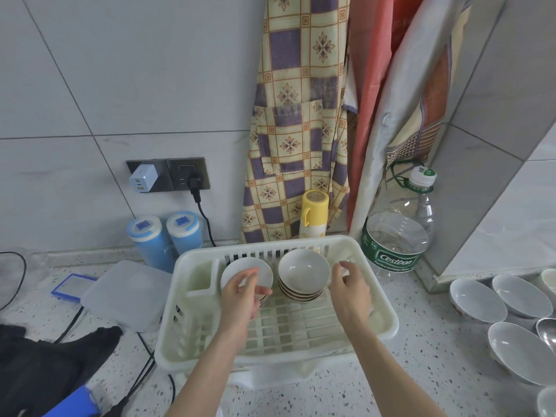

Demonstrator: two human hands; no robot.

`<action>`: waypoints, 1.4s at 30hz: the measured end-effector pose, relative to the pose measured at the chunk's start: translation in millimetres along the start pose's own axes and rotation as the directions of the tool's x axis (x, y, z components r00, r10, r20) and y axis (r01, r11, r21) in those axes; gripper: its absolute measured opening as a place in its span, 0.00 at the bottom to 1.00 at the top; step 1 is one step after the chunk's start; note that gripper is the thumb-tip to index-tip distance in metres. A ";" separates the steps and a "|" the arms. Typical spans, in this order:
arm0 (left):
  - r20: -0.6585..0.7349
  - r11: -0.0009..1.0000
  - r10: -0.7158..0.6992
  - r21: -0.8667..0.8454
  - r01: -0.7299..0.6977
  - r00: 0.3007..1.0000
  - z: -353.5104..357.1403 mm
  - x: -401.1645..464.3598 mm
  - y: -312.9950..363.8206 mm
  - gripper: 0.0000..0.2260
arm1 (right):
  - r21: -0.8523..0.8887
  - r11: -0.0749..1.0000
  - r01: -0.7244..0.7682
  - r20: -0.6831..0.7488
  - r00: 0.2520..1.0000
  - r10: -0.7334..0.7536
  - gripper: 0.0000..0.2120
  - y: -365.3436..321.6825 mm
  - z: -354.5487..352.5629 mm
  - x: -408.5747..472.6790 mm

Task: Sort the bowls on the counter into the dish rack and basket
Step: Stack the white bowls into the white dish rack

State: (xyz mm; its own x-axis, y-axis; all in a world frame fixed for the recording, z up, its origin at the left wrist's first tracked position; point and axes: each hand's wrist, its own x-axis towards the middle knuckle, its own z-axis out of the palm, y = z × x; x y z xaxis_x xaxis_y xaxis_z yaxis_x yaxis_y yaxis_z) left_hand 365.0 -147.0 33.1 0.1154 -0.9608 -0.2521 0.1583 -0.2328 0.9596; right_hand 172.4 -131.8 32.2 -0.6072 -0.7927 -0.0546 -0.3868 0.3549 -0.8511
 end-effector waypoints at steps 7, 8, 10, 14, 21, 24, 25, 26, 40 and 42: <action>-0.074 0.995 0.012 -0.100 -0.019 0.997 -7.3 -36.3 8.5 0.06 | 0.139 0.990 0.036 -0.104 0.994 -0.022 0.12 15.4 -44.6 -23.9; -0.066 0.995 0.005 -0.102 -0.012 0.998 -6.0 -40.2 8.6 0.06 | 0.166 0.986 0.020 -0.123 0.992 0.001 0.11 19.7 -50.9 -27.1; -0.051 0.995 -0.008 -0.101 0.003 0.999 -1.6 -47.1 7.0 0.06 | 0.219 0.976 -0.013 -0.164 0.985 0.050 0.09 28.7 -63.6 -32.5; -0.026 0.994 -0.027 -0.110 0.024 0.999 17.8 -64.8 -5.2 0.05 | 0.296 0.954 -0.046 -0.171 0.980 0.100 0.07 50.7 -86.0 -39.5; 0.092 0.994 -0.109 -0.010 0.110 0.990 90.4 -118.2 -49.5 0.07 | 0.310 0.947 -0.088 -0.067 0.991 0.114 0.07 94.4 -130.2 -36.0; 0.123 0.987 -0.160 0.037 0.156 0.980 134.6 -139.5 -67.6 0.08 | 0.301 0.950 -0.079 -0.036 0.995 0.094 0.07 115.8 -162.4 -24.1; 0.130 0.984 -0.174 0.054 0.168 0.976 150.6 -146.9 -73.9 0.08 | 0.297 0.952 -0.078 -0.033 0.995 0.092 0.07 124.5 -174.1 -19.7; 0.138 0.982 -0.185 0.070 0.177 0.973 165.7 -154.4 -79.9 0.08 | 0.301 0.951 -0.074 -0.034 0.996 0.088 0.07 133.6 -186.1 -15.4; 0.292 0.805 -0.543 0.447 0.390 0.787 332.4 -243.4 -176.3 0.09 | 0.351 0.930 -0.105 -0.002 0.994 0.113 0.10 233.2 -324.8 33.8; 0.291 0.792 -0.550 0.480 0.378 0.783 347.3 -252.2 -185.2 0.15 | 0.365 0.922 -0.128 -0.041 0.987 0.153 0.11 251.0 -340.4 30.7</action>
State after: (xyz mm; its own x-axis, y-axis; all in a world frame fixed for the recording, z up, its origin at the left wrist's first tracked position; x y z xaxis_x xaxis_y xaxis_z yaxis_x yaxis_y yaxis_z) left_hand -34.0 86.1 -37.5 -0.2824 -0.6676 -0.6889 -0.3013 -0.6201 0.7244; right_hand -179.6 101.6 -5.4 -0.6868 -0.7083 -0.1629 -0.0260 0.2479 -0.9684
